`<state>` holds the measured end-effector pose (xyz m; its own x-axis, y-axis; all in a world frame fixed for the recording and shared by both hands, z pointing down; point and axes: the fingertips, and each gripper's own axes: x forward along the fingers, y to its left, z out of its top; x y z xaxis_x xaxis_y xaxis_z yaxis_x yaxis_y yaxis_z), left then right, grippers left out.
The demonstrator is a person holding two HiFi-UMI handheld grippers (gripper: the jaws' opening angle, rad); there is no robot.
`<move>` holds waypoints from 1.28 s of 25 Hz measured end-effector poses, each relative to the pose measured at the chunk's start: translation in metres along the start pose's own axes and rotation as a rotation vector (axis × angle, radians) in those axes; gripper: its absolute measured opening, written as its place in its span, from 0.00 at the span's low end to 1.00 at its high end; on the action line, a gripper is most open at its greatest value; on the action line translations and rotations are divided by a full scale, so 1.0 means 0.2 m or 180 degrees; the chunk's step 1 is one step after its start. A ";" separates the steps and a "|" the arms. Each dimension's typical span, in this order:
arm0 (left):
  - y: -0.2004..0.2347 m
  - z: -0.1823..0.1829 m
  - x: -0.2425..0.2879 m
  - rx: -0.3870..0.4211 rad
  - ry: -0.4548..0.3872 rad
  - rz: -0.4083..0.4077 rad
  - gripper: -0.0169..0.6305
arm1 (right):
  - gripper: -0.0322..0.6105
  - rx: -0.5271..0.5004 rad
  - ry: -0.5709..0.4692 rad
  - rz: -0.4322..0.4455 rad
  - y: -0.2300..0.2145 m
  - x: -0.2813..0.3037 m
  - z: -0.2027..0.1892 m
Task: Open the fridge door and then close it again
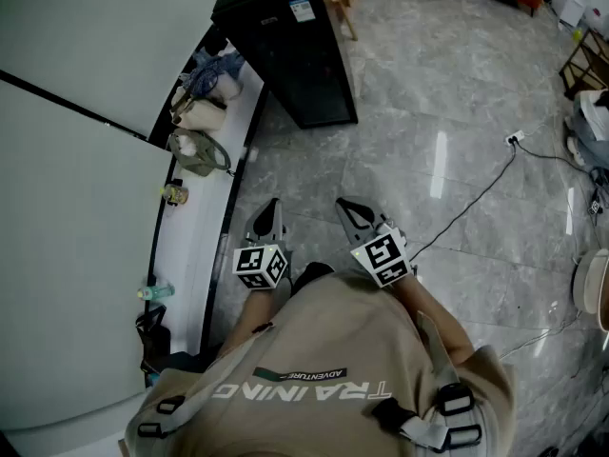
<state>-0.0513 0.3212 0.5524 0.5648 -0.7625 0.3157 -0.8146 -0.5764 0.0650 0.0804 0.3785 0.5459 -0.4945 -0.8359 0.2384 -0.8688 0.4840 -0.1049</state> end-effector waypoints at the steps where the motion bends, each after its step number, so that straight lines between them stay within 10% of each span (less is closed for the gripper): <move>1: -0.02 0.00 0.02 0.0023 0.0003 -0.0016 0.03 | 0.04 -0.0009 -0.0024 0.0001 -0.02 -0.01 0.00; 10: -0.05 0.03 0.07 0.0027 0.0083 0.0005 0.03 | 0.04 0.0183 -0.0099 -0.0176 -0.19 -0.03 -0.02; 23: 0.16 -0.24 -0.17 -0.0248 0.0490 0.0504 0.03 | 0.04 0.0420 0.0361 0.0252 -0.08 0.22 -0.27; 32: 0.24 -0.23 0.00 -0.0377 0.0445 0.0305 0.03 | 0.04 0.0444 0.0420 0.0177 -0.15 0.40 -0.19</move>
<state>-0.0963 0.3083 0.5987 0.4667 -0.7593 0.4535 -0.8782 -0.4583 0.1365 0.0683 0.3080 0.6050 -0.5419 -0.7633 0.3519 -0.8401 0.4803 -0.2520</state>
